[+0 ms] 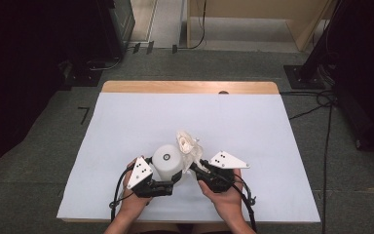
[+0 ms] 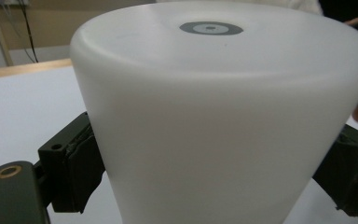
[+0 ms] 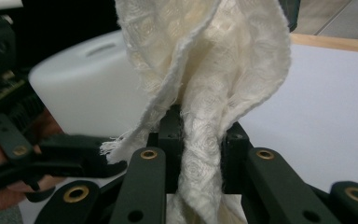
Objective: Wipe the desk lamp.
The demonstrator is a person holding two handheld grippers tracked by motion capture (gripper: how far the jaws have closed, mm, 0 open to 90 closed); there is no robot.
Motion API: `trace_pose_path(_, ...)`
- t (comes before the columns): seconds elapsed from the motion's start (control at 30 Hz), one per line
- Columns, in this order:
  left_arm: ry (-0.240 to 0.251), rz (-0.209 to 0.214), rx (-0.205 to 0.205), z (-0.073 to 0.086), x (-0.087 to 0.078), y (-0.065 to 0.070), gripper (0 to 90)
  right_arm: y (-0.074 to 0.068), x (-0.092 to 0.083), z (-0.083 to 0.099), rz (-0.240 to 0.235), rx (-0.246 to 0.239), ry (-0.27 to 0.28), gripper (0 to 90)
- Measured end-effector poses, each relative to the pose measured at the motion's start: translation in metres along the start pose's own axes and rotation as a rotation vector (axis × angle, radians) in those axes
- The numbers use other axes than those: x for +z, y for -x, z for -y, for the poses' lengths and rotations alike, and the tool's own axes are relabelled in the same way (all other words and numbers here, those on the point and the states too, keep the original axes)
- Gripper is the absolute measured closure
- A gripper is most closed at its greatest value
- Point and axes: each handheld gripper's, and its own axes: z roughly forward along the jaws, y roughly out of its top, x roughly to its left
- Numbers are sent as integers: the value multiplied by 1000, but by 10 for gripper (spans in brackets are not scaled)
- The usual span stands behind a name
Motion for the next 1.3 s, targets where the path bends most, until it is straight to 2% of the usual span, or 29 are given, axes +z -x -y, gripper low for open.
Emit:
trace_pose_path(0.1,28,-20,-11,-6,-7,-3,84,0,5,5,-6,6,-31,757)
trace_pose_path(0.23,55,-26,-22,-11,-12,-8,84,0,14,13,-16,19,-73,757)
trace_pose_path(0.37,54,-19,-21,-9,-11,-9,84,-1,15,14,-12,17,-78,758)
trace_pose_path(0.47,21,-5,-20,-4,-6,-8,84,-1,11,9,-7,17,-54,759)
trace_pose_path(0.5,-5,5,-10,-1,-2,-6,84,-1,9,7,-2,14,-46,760)
trace_pose_path(0.57,-27,12,3,2,2,-4,84,-1,5,4,7,7,-28,760)
trace_pose_path(0.7,-41,-1,34,4,5,-3,84,0,0,0,9,-2,-4,759)
trace_pose_path(0.73,-54,-27,69,6,7,-4,84,1,-2,-1,18,1,-3,759)
trace_pose_path(0.83,-78,-63,114,10,8,-8,83,5,-1,1,29,9,-6,759)
trace_pose_path(1.0,-111,-88,112,21,11,-17,84,8,1,5,43,11,-18,759)
trace_pose_path(1.13,-96,-75,124,26,10,-19,83,11,3,7,48,18,-26,759)
trace_pose_path(1.2,-94,-73,96,27,9,-21,83,12,3,7,49,14,-28,759)
trace_pose_path(1.23,-94,-73,96,27,9,-21,79,12,3,8,49,14,-26,759)
trace_pose_path(1.27,-87,-137,85,27,7,-18,26,13,2,8,52,11,-25,759)
trace_pose_path(1.3,-87,-137,85,27,7,-18,0,13,2,8,52,11,-25,759)
